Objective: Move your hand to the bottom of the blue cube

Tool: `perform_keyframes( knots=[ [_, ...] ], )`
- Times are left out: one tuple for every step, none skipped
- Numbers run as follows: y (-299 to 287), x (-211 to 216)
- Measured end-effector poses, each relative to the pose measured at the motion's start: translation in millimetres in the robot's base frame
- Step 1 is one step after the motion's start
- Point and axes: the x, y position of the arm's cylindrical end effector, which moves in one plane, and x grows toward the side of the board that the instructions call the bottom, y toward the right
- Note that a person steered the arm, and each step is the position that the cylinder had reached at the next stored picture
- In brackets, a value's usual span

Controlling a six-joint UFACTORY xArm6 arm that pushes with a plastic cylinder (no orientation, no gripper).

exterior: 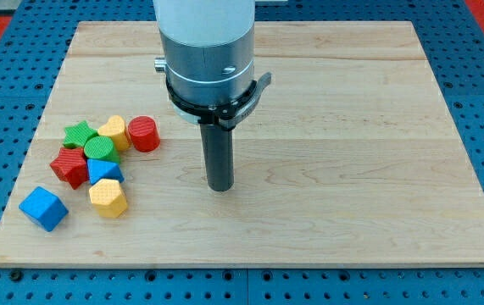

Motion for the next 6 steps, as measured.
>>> perform_keyframes(
  knots=[
    [0.6,4.0],
    [4.3,35.5],
    [-25.9,73.7],
    [-69.6,84.4],
    [-104.6,102.4],
    [-116.8,101.2]
  ],
)
